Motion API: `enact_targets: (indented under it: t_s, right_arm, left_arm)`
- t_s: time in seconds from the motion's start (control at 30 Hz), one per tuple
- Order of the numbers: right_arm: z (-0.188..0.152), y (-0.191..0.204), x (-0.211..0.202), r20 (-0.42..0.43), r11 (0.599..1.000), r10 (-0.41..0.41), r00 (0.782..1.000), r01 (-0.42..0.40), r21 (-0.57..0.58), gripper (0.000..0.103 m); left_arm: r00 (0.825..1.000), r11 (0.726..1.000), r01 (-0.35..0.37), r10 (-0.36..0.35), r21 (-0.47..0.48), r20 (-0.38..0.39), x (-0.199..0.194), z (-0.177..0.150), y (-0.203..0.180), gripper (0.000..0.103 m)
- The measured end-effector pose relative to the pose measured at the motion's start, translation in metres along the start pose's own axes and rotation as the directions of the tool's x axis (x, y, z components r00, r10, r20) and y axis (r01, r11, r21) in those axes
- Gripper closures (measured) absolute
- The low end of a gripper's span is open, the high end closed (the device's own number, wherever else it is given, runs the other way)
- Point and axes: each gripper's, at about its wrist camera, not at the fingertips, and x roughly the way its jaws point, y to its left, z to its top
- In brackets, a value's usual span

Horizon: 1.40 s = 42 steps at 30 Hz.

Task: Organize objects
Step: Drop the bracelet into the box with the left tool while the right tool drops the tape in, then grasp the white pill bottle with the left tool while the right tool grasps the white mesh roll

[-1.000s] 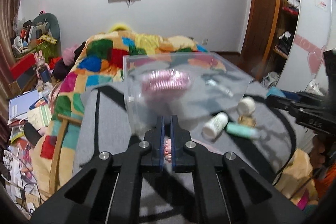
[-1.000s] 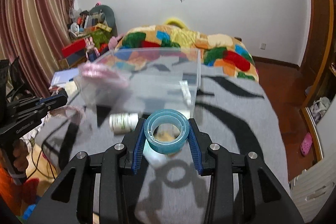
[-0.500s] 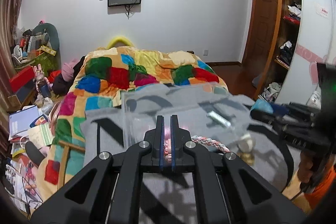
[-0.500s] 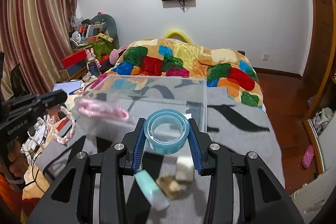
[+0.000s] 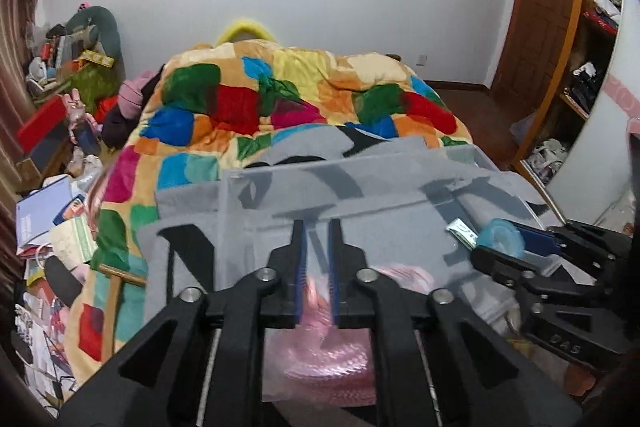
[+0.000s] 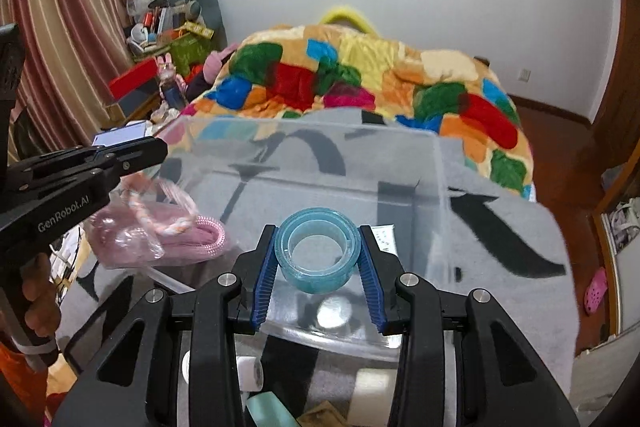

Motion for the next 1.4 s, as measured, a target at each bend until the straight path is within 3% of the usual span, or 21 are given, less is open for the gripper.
enact_targets:
  t_s: [0.1, 0.17, 0.4, 0.57, 0.83, 1.17, 1.27, 1.33, 1.4]
  right_arm:
    - [-0.001, 0.001, 0.006, -0.027, 1.000, 0.013, 1.000, -0.013, -0.003, 0.067]
    - [-0.003, 0.002, 0.006, -0.034, 1.000, 0.023, 0.999, -0.023, -0.008, 0.066]
    - [-0.010, 0.002, -0.021, 0.013, 0.999, 0.015, 1.000, -0.015, -0.032, 0.060]
    - [-0.021, -0.003, -0.049, 0.053, 0.999, 0.003, 0.999, -0.001, -0.036, 0.060]
    - [-0.049, -0.016, -0.070, 0.061, 0.999, -0.031, 0.998, 0.032, -0.021, 0.060]
    - [-0.082, -0.023, -0.043, -0.020, 0.999, -0.052, 0.998, 0.052, 0.005, 0.061]
    - [-0.086, -0.028, -0.034, -0.043, 0.998, -0.049, 0.998, 0.051, 0.025, 0.077]
    - [-0.089, -0.031, -0.033, -0.045, 0.998, -0.042, 0.998, 0.044, 0.035, 0.080]
    - [-0.090, -0.030, -0.036, -0.037, 0.998, -0.043, 0.998, 0.044, 0.037, 0.080]
  left_arm:
    - [1.000, 0.999, 0.001, -0.002, 0.033, 0.027, -0.010, -0.004, -0.009, 0.068]
    - [0.998, 0.999, -0.002, -0.001, 0.054, 0.056, -0.021, -0.005, -0.015, 0.061]
    - [0.994, 0.997, 0.026, -0.034, 0.076, 0.100, -0.053, -0.014, -0.023, 0.047]
    - [0.993, 0.995, 0.054, -0.062, 0.084, 0.104, -0.067, -0.030, -0.026, 0.043]
    - [0.991, 0.989, 0.122, -0.127, 0.086, 0.048, -0.065, -0.060, -0.035, 0.042]
    - [0.980, 0.979, 0.187, -0.180, 0.076, -0.089, -0.025, -0.092, -0.053, 0.041]
    - [0.973, 0.975, 0.209, -0.200, 0.077, -0.118, -0.014, -0.096, -0.061, 0.041]
    - [0.966, 0.970, 0.233, -0.222, 0.074, -0.132, -0.009, -0.098, -0.065, 0.047]
    - [0.960, 0.964, 0.253, -0.239, 0.079, -0.147, -0.006, -0.101, -0.070, 0.063]
